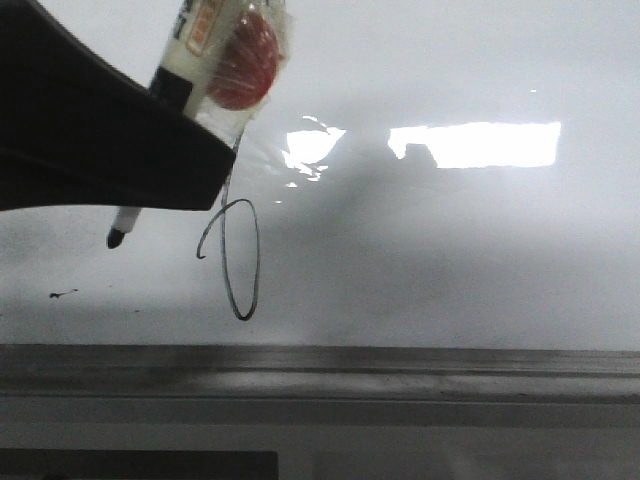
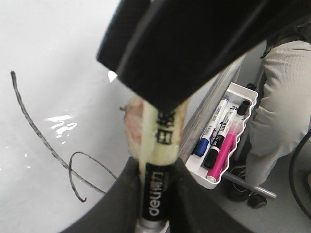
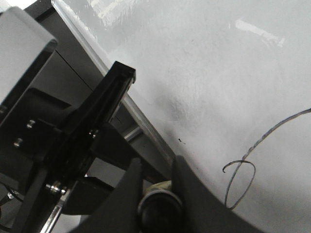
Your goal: Write number 6 on whiteboard
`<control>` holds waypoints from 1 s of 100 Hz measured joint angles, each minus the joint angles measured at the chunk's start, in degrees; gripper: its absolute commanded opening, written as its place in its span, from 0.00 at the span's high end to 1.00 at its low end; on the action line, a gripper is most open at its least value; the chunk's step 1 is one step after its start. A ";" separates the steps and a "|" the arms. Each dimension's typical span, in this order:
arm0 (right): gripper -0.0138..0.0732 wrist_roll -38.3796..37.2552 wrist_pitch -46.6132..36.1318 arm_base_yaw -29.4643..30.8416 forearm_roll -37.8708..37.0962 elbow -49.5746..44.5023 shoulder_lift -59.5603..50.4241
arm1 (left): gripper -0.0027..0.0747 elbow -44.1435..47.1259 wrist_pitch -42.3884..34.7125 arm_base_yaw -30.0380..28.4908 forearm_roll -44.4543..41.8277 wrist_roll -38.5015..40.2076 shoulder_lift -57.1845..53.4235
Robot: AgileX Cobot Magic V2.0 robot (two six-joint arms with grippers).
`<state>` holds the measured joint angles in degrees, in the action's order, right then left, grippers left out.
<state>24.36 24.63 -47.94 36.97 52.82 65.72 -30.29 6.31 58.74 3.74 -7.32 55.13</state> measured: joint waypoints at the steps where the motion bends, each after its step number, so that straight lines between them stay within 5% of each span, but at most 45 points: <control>1: 0.91 0.00 0.00 0.00 0.00 0.00 0.00 | 0.99 0.00 -0.01 0.00 0.00 0.00 0.00; 15: 0.83 0.00 0.00 -0.09 -0.14 0.00 0.00 | 0.99 0.00 0.22 0.00 0.10 0.00 -0.26; 32: 0.37 0.00 0.00 -0.09 -1.80 0.00 0.00 | 0.99 0.00 0.33 0.00 2.28 0.00 -0.29; 39: 0.29 0.00 -0.16 -0.09 -2.70 0.00 0.00 | 0.99 0.00 0.33 -0.42 5.18 0.78 -0.63; 78: 0.36 0.00 -0.56 0.51 -3.26 0.00 0.00 | 0.99 0.00 8.50 -18.95 25.45 11.97 0.62; 100: 0.36 0.00 -0.56 0.51 -3.26 0.00 0.00 | 0.97 0.00 10.53 -20.78 26.59 12.20 1.16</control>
<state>24.36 24.07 -47.44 33.71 52.82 65.72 -30.29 16.85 37.96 30.33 4.88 56.29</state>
